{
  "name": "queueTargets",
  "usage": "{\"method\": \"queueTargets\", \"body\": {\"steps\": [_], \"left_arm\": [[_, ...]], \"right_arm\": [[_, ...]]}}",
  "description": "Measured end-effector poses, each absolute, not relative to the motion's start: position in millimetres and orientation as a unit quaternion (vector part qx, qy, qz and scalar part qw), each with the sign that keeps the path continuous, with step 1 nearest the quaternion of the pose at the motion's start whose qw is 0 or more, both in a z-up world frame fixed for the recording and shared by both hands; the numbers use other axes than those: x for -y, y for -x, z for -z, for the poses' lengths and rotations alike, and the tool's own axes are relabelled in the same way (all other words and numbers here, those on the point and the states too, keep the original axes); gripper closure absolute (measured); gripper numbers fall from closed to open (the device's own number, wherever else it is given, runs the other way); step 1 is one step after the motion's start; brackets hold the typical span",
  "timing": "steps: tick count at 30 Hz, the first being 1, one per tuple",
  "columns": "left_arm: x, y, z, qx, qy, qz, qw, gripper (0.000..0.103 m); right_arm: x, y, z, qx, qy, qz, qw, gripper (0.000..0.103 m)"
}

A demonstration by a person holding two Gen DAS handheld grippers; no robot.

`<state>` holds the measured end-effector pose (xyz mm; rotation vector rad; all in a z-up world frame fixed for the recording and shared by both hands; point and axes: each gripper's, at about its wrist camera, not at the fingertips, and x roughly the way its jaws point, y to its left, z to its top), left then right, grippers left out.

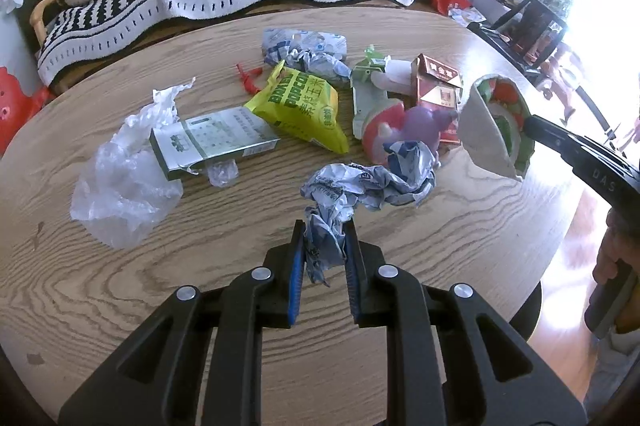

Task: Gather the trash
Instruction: 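Carry foil and snack bag over the black bin and open both tools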

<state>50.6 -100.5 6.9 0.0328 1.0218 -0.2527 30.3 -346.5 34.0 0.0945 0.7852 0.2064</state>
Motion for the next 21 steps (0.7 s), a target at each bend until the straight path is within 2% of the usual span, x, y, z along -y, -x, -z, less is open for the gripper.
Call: {"method": "queueTargets", "body": {"steps": [21], "left_arm": [[93.2,-48.3,-2.5,-0.491,-0.016,0.104,0.865,0.085]], "right_arm": [[347.7,-27.6,-24.8,-0.39,-0.045,-0.092,0.915,0.099]]}}
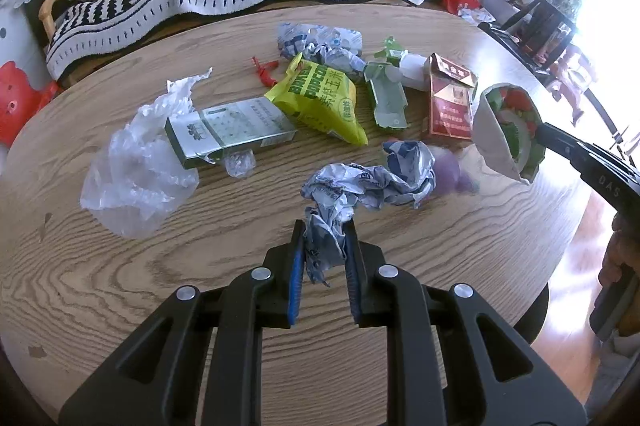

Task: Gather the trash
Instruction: 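Carry foil and snack bag over the black bin and open both tools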

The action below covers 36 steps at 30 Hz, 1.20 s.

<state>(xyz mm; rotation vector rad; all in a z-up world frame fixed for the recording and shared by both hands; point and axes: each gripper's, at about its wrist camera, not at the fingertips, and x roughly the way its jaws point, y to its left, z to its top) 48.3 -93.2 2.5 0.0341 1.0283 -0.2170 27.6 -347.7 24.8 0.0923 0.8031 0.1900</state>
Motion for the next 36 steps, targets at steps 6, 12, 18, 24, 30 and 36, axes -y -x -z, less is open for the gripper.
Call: {"method": "queueTargets", "body": {"steps": [6,12,18,24,30,36], "left_arm": [[92.3,-48.5,-2.4,-0.491,-0.015,0.103,0.865,0.085],[94.0,-49.4,-1.8,-0.49,-0.019,0.102,0.865,0.085],[132.2,-53.0,-13.8,-0.477,-0.039,0.138,0.867,0.085],[240.1,-33.0,-22.0,-0.46,-0.083,0.246,0.849,0.085],[339.1,24.1,12.6,-0.481,-0.116,0.355,0.793,0.085],[387.1,61.6,99.1,-0.555,-0.155,0.377,0.725,0.085]], "right_arm": [[347.8,-27.8,-23.8,-0.393,-0.045,-0.093,0.914,0.099],[350.7,-30.0,-20.3,-0.396,-0.045,-0.091,0.913,0.099],[367.1,-20.5,-34.7,-0.382,-0.046,-0.071,0.92,0.099],[428.5,18.4,-55.8,-0.361,-0.046,-0.004,0.931,0.099],[505.6,85.5,-46.6,-0.365,-0.066,0.084,0.925,0.099],[549.5,142.9,41.6,-0.436,-0.125,0.128,0.882,0.098]]}}
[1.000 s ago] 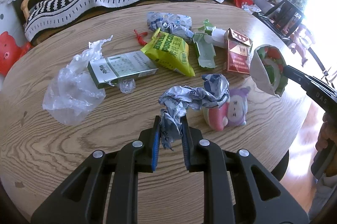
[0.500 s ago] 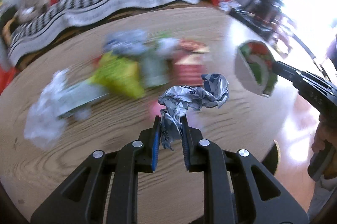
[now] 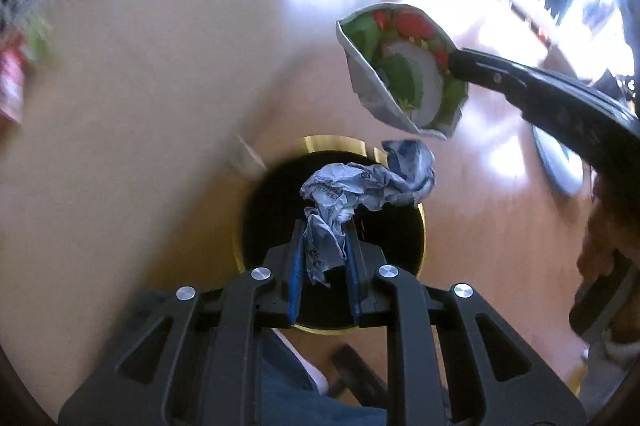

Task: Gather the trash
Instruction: 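Carry foil and snack bag over the black bin and open both tools, then move both tools back over the table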

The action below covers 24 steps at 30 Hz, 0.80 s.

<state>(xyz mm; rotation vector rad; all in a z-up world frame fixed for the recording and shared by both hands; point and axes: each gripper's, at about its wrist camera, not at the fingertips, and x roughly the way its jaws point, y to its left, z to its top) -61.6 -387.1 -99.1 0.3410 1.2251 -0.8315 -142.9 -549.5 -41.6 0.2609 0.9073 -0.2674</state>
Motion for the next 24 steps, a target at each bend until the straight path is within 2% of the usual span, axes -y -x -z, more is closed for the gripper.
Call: {"method": "queueTargets", "body": {"steps": [5,8,12,19,21,22,23,24], "left_arm": [[402.4,66.0,173.2,-0.624,-0.181,0.346,0.677,0.085],[406.4,59.3,185.1,-0.638,-0.183,0.334,0.669,0.085],[410.6,53.9,194.0,-0.645,-0.19,0.328,0.664,0.085],[428.0,53.6,199.4,-0.648,-0.19,0.325,0.662,0.085],[428.8,54.3,195.9,-0.645,-0.19,0.329,0.663,0.069],[428.1,54.7,191.5,-0.642,-0.184,0.332,0.666,0.037],[426.8,57.0,182.3,-0.634,-0.178,0.334,0.675,0.011],[424.8,58.9,174.1,-0.622,-0.173,0.334,0.687,0.01]], "right_arm": [[563.3,163.8,146.7,-0.52,-0.181,0.136,0.823,0.098],[562.8,164.0,180.8,-0.546,-0.2,0.131,0.803,0.098],[561.7,157.3,195.6,-0.559,-0.198,0.128,0.795,0.098],[567.8,150.8,190.7,-0.562,-0.202,0.124,0.793,0.098],[570.4,154.2,187.3,-0.558,-0.209,0.122,0.794,0.098],[572.2,156.3,183.6,-0.552,-0.215,0.12,0.797,0.094],[574.1,159.3,177.9,-0.547,-0.217,0.122,0.799,0.084],[576.3,164.9,167.0,-0.536,-0.217,0.125,0.807,0.033]]}}
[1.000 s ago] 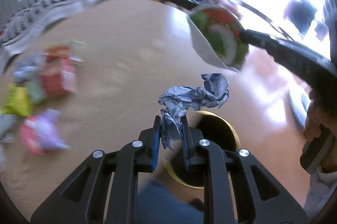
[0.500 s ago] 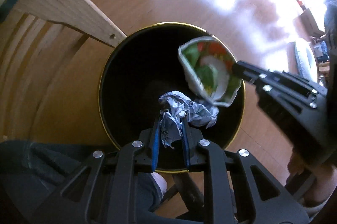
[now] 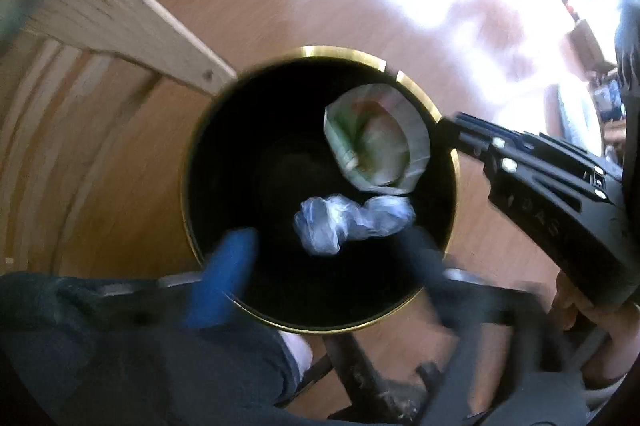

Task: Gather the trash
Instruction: 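Move both tools back over the table, then grasp the clear plastic bag with the left tool while the right tool grasps the pink toy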

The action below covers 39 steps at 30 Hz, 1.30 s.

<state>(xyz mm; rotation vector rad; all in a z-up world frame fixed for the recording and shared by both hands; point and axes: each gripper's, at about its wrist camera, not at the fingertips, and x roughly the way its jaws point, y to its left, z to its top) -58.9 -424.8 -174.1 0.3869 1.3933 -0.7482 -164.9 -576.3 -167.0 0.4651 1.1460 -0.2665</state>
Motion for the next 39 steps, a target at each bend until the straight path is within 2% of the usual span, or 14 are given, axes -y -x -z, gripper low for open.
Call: {"method": "queueTargets", "body": {"steps": [1,2,9,15,25,31,39], "left_arm": [[420.9,62.0,160.9,-0.605,-0.167,0.339,0.701,0.01],[418.8,64.0,152.7,-0.599,-0.163,0.346,0.704,0.009],[375.3,76.8,56.0,-0.502,-0.132,0.362,0.774,0.006],[262.7,31.2,-1.2,-0.455,-0.083,0.225,0.858,0.006],[38.0,-26.0,-24.5,-0.453,-0.033,-0.025,0.891,0.006],[-22.0,-56.1,-13.4,-0.469,-0.013,-0.042,0.882,0.006],[-38.8,-87.1,9.8,-0.48,0.021,-0.015,0.877,0.006]], "right_arm": [[578.4,168.2,158.7,-0.525,-0.219,0.125,0.813,0.009],[581.5,173.0,146.9,-0.508,-0.222,0.125,0.823,0.007],[589.0,182.4,52.6,-0.385,-0.195,0.126,0.893,0.007],[543.1,128.1,22.1,-0.351,-0.153,0.062,0.922,0.007],[373.1,26.5,2.1,-0.366,-0.053,-0.113,0.922,0.007],[288.8,-16.0,-0.2,-0.386,0.014,-0.154,0.909,0.007],[239.8,-49.6,10.6,-0.421,0.04,-0.178,0.888,0.007]]}}
